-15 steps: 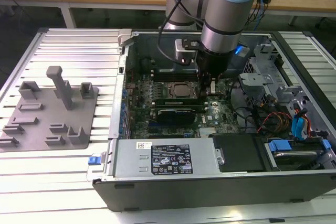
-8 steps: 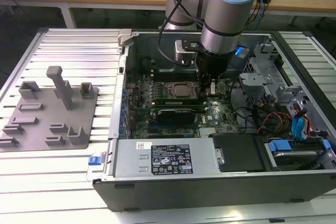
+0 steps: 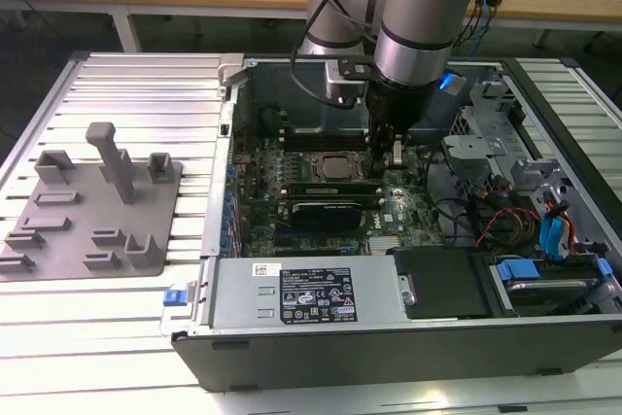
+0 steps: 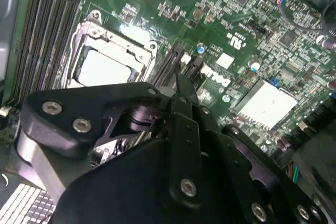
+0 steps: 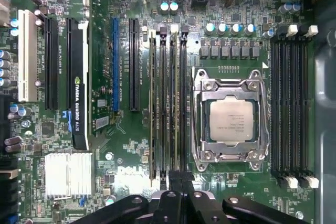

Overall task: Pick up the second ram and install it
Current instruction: 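Press down the second ram until it locks into place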

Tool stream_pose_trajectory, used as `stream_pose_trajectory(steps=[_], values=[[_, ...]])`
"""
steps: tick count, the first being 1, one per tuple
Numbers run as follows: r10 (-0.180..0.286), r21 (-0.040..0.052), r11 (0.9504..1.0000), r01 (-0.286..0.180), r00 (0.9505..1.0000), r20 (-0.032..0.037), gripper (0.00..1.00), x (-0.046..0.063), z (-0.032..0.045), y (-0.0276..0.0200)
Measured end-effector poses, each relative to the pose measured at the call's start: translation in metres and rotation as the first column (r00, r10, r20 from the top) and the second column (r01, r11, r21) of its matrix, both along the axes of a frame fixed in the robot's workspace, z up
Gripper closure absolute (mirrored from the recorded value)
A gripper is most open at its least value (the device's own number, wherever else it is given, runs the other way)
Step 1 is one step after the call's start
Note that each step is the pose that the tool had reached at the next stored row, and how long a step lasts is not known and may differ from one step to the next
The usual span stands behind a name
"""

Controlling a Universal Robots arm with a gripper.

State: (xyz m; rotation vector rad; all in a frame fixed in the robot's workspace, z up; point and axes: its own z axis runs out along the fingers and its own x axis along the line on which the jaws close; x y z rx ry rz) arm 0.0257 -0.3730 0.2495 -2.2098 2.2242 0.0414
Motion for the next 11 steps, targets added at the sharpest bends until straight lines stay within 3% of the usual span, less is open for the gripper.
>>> stream_pose_trajectory(steps=[2,5,6,11], values=[[0.0,-0.0003,1.0,0.0,1.0,0.0001,0.92,-0.004,0.0001,-0.0001],[0.0,-0.0002,1.0,0.0,1.0,0.0029,0.92,-0.019,-0.0001,0.0004],[0.0,-0.0002,1.0,0.0,1.0,0.0055,0.92,-0.033,-0.0003,0.0011],[0.0,-0.0001,1.0,0.0,1.0,0.0081,0.92,-0.054,-0.0013,0.002]])
